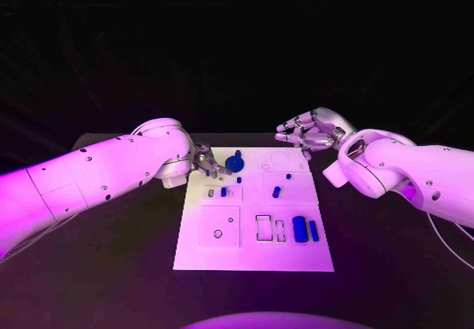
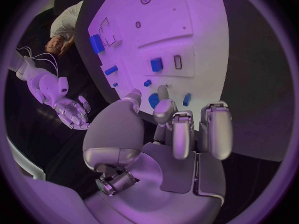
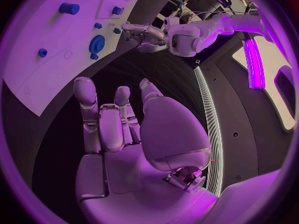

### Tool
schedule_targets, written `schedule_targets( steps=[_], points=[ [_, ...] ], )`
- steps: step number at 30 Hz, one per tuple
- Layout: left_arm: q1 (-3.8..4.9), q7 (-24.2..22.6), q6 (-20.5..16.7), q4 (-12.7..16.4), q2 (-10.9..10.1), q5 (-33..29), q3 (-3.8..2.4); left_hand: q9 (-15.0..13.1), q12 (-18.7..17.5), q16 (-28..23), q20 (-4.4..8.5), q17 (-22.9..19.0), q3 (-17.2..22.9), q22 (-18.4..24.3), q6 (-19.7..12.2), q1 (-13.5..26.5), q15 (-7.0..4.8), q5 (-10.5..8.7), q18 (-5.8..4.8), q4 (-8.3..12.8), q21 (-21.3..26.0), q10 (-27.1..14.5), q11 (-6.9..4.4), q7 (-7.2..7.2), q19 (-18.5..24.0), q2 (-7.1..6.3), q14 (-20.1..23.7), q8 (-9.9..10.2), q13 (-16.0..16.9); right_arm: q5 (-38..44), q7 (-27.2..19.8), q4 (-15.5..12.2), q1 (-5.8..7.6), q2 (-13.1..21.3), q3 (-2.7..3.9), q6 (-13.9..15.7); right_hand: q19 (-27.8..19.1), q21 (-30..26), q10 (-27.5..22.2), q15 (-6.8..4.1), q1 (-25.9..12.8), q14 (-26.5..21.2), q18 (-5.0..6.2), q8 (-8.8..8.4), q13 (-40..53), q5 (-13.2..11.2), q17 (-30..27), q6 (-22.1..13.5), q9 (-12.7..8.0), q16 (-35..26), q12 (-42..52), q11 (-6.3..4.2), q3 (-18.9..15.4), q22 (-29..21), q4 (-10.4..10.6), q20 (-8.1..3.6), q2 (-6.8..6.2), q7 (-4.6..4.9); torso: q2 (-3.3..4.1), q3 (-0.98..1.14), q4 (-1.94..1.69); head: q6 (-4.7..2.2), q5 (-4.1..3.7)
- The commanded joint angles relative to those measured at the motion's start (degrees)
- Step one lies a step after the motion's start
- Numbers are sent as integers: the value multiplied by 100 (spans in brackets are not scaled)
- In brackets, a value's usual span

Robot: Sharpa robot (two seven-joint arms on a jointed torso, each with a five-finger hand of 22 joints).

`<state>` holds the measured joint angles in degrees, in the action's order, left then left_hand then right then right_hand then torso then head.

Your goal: Assemble the parts on the task board

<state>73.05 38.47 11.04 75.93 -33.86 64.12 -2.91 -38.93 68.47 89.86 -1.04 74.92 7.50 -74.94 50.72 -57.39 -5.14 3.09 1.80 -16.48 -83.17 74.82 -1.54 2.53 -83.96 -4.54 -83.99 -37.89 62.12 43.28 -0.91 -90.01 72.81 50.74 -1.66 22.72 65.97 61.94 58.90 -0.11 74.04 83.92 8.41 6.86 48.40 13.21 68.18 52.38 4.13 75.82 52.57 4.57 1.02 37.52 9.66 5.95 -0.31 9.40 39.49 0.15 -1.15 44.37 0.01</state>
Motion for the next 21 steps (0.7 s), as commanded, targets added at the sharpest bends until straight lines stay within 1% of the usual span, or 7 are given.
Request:
schedule_targets(
  steps=[1, 5, 9, 12, 14, 16, 21],
  points=[
    [142, -5, 129, -53, -36, -179, -37, 148, -219, 14, -88, 1508, -94, -659, -162, -236, 100, 17, 67, -3, 118, -205, 95, 93, -79, 49, -601, 229, -242, -6, -8, 15, -8, -13, -4, -59, -42, -32, -49, 18, -25, -23, 97, 25, -13, 36, -9, -44, -10, -33, -36, 1, -45, -15, 0, 8, 7, 10, -4, 14, -10, -20, 7],
    [339, -23, 261, -278, -20, -236, -61, 440, -473, 14, -214, 1508, -312, -544, -376, -428, 234, 19, 101, -14, 248, -497, 242, 266, 1, 119, -601, 604, -542, -15, -4, 44, -10, -23, -11, -53, -44, -37, -52, 19, -23, -24, 97, 25, -16, 38, -12, -46, -10, -35, -38, 1, -48, -20, 2, 8, 8, 10, 0, 3, -11, -31, -5],
    [451, -103, 369, -673, 109, -248, -67, 577, -489, 14, -275, 1508, -422, -500, -377, -569, 287, 21, 118, -8, 303, -571, 298, 320, 32, 179, -601, 728, -589, -19, -17, 56, -11, -37, -17, -44, -46, -47, -60, 20, -10, -28, 98, 24, -25, 46, -19, -55, -11, -43, -40, 2, -59, -28, 5, 9, 15, 12, 1, 4, 0, -65, 2],
    [490, -192, 447, -984, 227, -191, -66, 612, -519, 14, -292, 1508, -464, -452, -271, -699, 290, 36, 135, 4, 358, -624, 294, 306, 64, 218, -601, 707, -644, -17, -42, 49, -12, -48, -21, -36, -37, -59, -56, 19, 47, -26, 97, 28, -27, 81, -16, -64, -10, -45, -26, 1, -66, -30, 1, 10, 49, 13, 10, 6, 9, -87, 42],
    [503, -242, 481, -1155, 291, -153, -61, 622, -521, 14, -293, 1508, -474, -442, -213, -773, 283, 51, 140, 4, 372, -636, 283, 292, 71, 248, -601, 682, -657, -9, -52, 46, -12, -55, -23, -32, -32, -66, -57, 19, 73, -25, 97, 32, -32, 109, -18, -67, -9, -48, -21, 1, -73, -35, 0, 10, 64, 13, 14, 5, 9, -91, 42],
    [513, -305, 551, -1385, 387, -120, -44, 619, -498, 14, -287, 1508, -495, -455, -145, -822, 272, 56, 137, -4, 364, -623, 266, 270, 62, 271, -601, 637, -642, 0, -62, 45, -12, -61, -25, -21, -27, -78, -55, 18, 100, -23, 97, 38, -37, 154, -19, -70, -8, -51, -13, 0, -88, -45, 3, 10, 76, 13, 19, 6, 8, -93, 27],
    [516, -431, 738, -1737, 570, -56, 12, 557, -429, 14, -254, 1508, -486, -494, 2, -943, 228, 63, 128, -5, 333, -563, 209, 201, 34, 379, -601, 484, -586, 6, -76, 45, -14, -65, -27, 6, -19, -90, -66, 18, 126, -21, 97, 43, -61, 213, -21, -78, -8, -54, -18, 1, -113, -55, 12, 9, 88, 14, 27, 1, 5, -94, 38]
  ],
)
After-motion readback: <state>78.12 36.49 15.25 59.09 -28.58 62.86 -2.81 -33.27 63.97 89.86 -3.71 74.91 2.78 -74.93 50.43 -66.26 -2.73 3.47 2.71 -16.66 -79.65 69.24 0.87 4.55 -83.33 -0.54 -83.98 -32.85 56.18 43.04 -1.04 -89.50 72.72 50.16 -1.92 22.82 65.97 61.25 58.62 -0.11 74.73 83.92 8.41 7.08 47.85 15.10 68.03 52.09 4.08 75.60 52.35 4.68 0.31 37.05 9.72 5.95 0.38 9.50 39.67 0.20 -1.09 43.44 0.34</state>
